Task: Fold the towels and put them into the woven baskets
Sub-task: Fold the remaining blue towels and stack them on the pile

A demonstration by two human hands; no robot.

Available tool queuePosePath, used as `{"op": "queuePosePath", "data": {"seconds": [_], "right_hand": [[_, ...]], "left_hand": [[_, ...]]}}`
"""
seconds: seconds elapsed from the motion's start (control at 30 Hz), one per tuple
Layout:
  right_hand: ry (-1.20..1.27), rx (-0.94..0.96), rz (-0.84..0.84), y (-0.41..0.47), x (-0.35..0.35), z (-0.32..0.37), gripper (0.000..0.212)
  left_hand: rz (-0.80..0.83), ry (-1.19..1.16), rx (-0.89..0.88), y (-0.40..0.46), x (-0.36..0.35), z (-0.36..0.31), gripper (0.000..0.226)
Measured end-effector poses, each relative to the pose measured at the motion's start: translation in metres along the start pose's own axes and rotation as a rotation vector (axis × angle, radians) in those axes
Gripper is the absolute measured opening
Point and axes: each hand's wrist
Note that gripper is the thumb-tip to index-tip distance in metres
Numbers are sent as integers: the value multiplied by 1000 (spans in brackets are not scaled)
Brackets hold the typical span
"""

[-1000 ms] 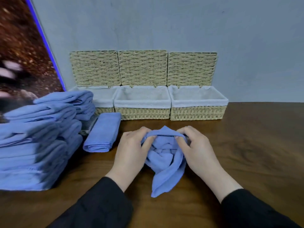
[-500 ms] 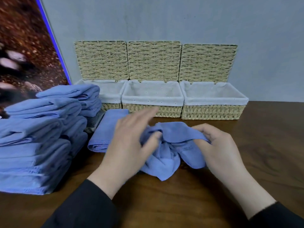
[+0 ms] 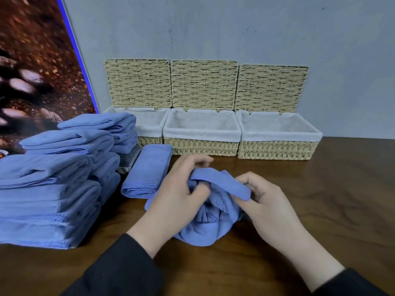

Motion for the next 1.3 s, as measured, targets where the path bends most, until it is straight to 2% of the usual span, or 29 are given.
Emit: {"op": "queuePosePath", "data": {"seconds": [0.07, 0.1, 0.17, 0.27, 0.3, 0.4, 0.5, 0.6, 0.7, 0.77, 0.83, 0.9, 1.03, 1.17, 1.23, 1.3], "right_hand": [[-11, 18, -22, -1, -3, 3, 23], [-22, 25, -12, -2, -5, 5, 27], [5, 37, -20, -3, -8, 9, 29], [43, 37, -21, -5, -14, 10, 16], [37, 19, 29, -6, -17, 11, 8], [-172, -21, 149, -9, -28, 3, 21], [-260, -32, 62, -7, -25, -3, 15], [-307, -49, 61, -12, -13, -6, 5], [-460, -46, -16, -25, -3, -8, 15], [-535, -48, -125, -35, 3, -3, 20], [-451, -64, -267, -46, 14, 7, 23], [-380, -73, -392, -55, 27, 20, 23], [-384, -66, -448, -68, 52, 51, 18], [-520, -40, -493, -73, 73, 95, 15], [-491, -26, -561, -72, 83, 118, 15], [-258, 22, -615, -70, 88, 144, 9]], "left_hand": [[104, 171, -35, -4, -6, 1, 54], [119, 232, -51, -5, -10, 0, 55], [67, 268, -113, -6, -17, 0, 40], [-110, 117, -109, -6, -17, -1, 10], [-171, 30, -64, -8, -16, -4, 13], [-311, -195, 21, -14, -13, -12, 21], [-380, -373, 48, -23, -11, -18, 27], [-485, -385, 70, -34, -6, -16, 32], [-544, -339, 102, -47, -2, -13, 33], [-568, -373, 119, -52, 1, -16, 37], [-565, -410, 121, -55, 7, -23, 37], [-540, -344, 105, -57, 17, -34, 37], [-521, -137, 59, -50, 48, -53, 41], [-447, -19, 71, -42, 80, -75, 48], [-421, -74, 118, -39, 93, -89, 45], [-385, -312, 169, -36, 100, -107, 33]]}}
Point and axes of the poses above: each hand's wrist, its own y-axis towards the middle knuckle, its own x-axis out of the back of the hand, z = x × y, and after that the axes turned 7 degrees about z, right-handed
